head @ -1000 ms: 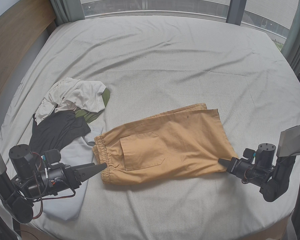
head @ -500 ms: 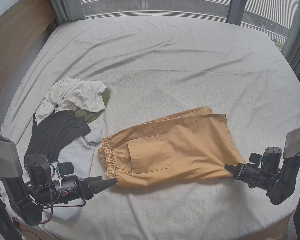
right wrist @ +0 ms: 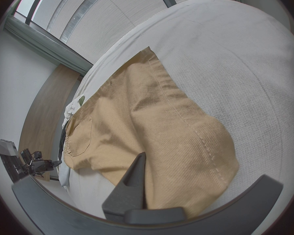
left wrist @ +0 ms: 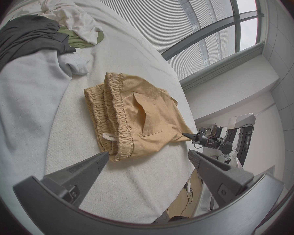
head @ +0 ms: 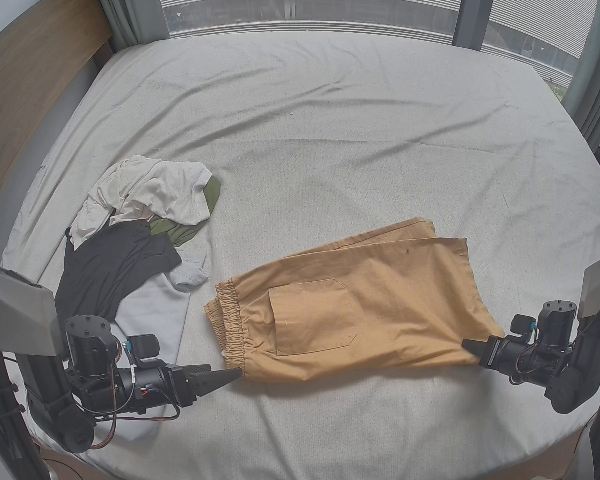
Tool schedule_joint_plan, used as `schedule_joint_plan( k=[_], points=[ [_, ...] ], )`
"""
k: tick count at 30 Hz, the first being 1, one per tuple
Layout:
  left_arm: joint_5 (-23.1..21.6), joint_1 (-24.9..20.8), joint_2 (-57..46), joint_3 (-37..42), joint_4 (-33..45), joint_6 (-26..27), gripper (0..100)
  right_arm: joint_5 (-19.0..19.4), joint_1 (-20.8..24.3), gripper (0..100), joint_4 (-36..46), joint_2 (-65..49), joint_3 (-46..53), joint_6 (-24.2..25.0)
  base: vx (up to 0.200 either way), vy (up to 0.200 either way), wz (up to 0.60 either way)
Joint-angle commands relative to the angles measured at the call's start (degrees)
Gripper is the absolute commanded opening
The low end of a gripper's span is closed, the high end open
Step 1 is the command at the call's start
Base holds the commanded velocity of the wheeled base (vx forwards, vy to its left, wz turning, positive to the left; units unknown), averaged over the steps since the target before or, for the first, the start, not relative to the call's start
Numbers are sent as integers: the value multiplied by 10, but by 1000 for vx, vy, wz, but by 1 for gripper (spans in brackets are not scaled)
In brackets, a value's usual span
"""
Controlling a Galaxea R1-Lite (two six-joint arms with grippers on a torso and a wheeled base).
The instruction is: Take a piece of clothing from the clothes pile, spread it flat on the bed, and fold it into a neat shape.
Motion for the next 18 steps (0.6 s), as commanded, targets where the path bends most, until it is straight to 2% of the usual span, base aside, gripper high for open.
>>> schedule_joint_plan(
  k=[1,3,4,13,14,18],
  points=[
    [10,0,19,-2,0,0,100,0,2,0,-1,1,-4,0,0,0,0],
    [15,0,22,-3,0,5,100,1,5,0,0,2,-5,-1,0,0,0],
    [15,0,24,-3,0,9,100,1,6,100,0,2,-6,0,0,0,0],
    [16,2,43,-7,0,21,100,-10,-4,100,-2,-8,-13,0,0,0,0],
    [20,4,43,-14,0,21,100,-25,-22,100,-1,-27,-15,0,0,0,0],
    [38,4,53,-31,0,18,100,-32,-72,100,-1,-71,-22,1,0,0,0]
  ],
)
